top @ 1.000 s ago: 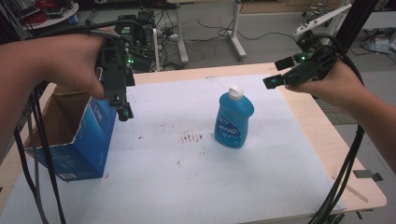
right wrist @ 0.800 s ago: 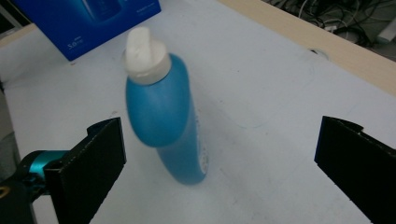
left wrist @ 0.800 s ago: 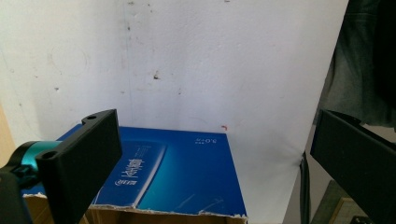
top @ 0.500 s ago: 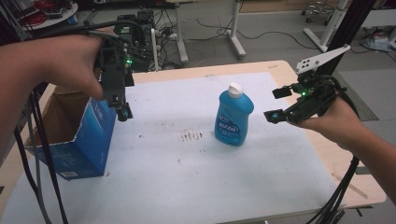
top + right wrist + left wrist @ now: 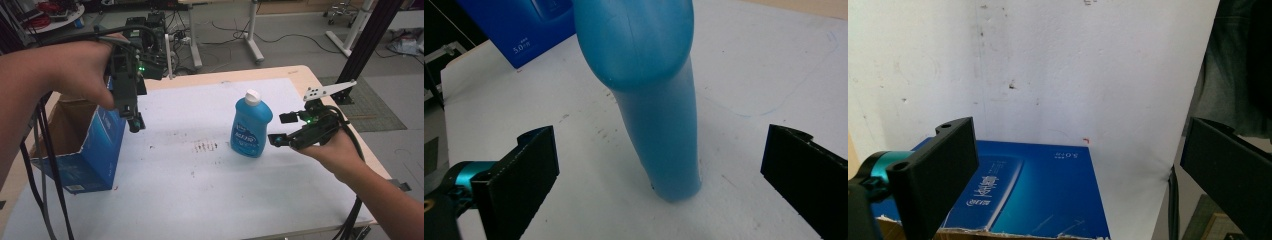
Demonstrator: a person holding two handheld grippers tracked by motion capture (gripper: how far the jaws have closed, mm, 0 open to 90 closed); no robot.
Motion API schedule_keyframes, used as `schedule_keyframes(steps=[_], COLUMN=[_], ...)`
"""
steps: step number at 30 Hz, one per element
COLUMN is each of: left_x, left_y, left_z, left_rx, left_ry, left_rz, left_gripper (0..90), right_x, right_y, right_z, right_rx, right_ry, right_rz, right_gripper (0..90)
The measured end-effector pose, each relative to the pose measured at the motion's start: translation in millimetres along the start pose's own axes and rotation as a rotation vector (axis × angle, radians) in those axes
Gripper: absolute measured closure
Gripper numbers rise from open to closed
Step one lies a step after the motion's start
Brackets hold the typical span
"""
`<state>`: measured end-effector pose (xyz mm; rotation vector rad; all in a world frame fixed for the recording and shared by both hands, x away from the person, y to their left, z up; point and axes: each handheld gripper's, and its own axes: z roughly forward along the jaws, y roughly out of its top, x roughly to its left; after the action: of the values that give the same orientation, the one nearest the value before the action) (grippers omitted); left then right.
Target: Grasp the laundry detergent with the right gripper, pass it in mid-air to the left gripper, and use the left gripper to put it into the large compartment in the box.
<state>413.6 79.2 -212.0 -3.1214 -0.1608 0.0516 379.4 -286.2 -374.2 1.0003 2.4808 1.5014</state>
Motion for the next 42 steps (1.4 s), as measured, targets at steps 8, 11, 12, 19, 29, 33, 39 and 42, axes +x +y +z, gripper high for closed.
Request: schedule_keyframes(steps=[8, 11, 12, 19, 29, 33, 39, 42], left_x=[0.0, -0.3, -0.4, -0.5, -0.9, -0.9, -0.7, -1.2], left_y=[-3.5, -4.2, -4.8, -8.8, -13.4, -14.3, -13.8, -13.4], left_z=[0.8, 1.5, 1.7, 2.0, 2.9, 2.9, 3.8, 4.0], left_rx=[0.003, 0.001, 0.001, 0.004, 0.011, 0.011, 0.011, 0.011], left_ry=[0.000, -0.003, -0.003, -0.003, -0.008, -0.008, -0.010, -0.010], left_rz=[-0.006, -0.007, -0.007, -0.013, -0.022, -0.022, -0.024, -0.023], left_gripper=[1.9, 1.9, 1.9, 1.9, 1.9, 1.9, 1.9, 1.9], right_x=[2.6, 2.6, 2.2, 1.9, -0.7, -1.4, -3.1, -3.7], right_y=[-2.8, -3.6, -4.4, -5.8, -7.6, -8.2, -8.1, -8.1], right_z=[19.1, 23.7, 28.0, 43.6, 57.3, 62.6, 66.4, 68.1], right_rx=[-0.002, -0.007, -0.010, -0.009, -0.015, -0.027, -0.051, -0.057], right_ry=[0.004, 0.002, 0.005, -0.003, -0.016, -0.025, -0.036, -0.034], right_rz=[-0.010, -0.007, -0.001, -0.007, -0.007, -0.003, 0.005, 0.011], right_gripper=[1.0, 0.9, 1.0, 0.9, 1.0, 1.0, 1.1, 1.2])
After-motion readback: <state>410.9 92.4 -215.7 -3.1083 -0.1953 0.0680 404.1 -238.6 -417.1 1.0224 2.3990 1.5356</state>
